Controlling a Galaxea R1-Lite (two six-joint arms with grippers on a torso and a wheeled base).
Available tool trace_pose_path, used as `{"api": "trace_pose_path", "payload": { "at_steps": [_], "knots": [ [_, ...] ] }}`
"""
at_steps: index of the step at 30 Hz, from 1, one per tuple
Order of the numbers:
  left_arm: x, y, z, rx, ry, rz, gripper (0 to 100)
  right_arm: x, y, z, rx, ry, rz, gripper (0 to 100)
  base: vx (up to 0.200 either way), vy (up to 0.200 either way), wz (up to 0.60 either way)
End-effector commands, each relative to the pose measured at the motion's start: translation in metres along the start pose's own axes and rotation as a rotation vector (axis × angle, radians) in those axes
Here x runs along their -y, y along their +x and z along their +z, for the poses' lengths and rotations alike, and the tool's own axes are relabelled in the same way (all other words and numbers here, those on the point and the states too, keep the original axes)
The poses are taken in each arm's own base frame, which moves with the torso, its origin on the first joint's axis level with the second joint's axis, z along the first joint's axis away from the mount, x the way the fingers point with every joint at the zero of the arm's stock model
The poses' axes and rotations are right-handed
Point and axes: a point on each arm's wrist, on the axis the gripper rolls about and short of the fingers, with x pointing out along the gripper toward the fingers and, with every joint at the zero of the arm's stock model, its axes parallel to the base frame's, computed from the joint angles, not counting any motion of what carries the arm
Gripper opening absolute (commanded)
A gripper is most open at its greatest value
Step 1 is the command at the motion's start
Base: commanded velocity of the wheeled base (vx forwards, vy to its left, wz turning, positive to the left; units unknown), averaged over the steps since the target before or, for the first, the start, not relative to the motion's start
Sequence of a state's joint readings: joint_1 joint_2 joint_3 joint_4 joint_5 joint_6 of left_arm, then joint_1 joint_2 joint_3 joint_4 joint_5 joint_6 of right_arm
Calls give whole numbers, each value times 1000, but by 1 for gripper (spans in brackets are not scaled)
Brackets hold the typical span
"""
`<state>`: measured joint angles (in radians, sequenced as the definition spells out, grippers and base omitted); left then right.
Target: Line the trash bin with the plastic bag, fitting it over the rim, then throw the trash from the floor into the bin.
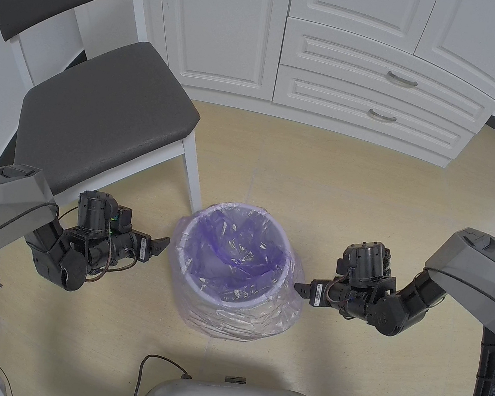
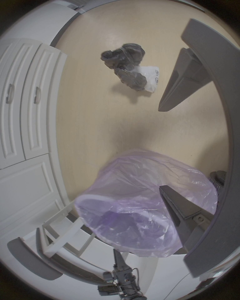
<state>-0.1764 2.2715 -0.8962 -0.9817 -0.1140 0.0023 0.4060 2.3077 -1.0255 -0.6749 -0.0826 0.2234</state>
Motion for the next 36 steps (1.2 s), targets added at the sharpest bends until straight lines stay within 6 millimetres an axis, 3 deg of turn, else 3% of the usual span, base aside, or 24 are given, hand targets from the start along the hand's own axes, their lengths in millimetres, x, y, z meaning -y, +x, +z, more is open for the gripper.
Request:
{"api": "trace_pose_path", "payload": {
  "at_steps": [1,5,9,19,24,30,36],
  "knots": [
    [4,-2,0,-1,5,-11,100,-4,21,-29,-76,-17,9,100,0,0,0],
    [7,-2,-1,-3,7,-17,100,-7,36,-47,-118,-21,8,100,0,0,0],
    [10,-3,-1,-3,10,-24,100,-13,38,-55,-139,-26,21,100,0,0,0],
    [29,-14,6,12,26,-69,100,-81,20,-77,-134,-3,173,100,0,0,0],
    [41,-16,5,47,36,-99,100,-103,16,-86,-73,34,237,100,0,0,0],
    [53,-11,-5,29,48,-119,100,-112,14,-89,-56,46,262,100,0,0,0],
    [51,-3,-13,29,51,-108,100,-109,4,-90,-73,29,257,100,0,0,0]
  ]
}}
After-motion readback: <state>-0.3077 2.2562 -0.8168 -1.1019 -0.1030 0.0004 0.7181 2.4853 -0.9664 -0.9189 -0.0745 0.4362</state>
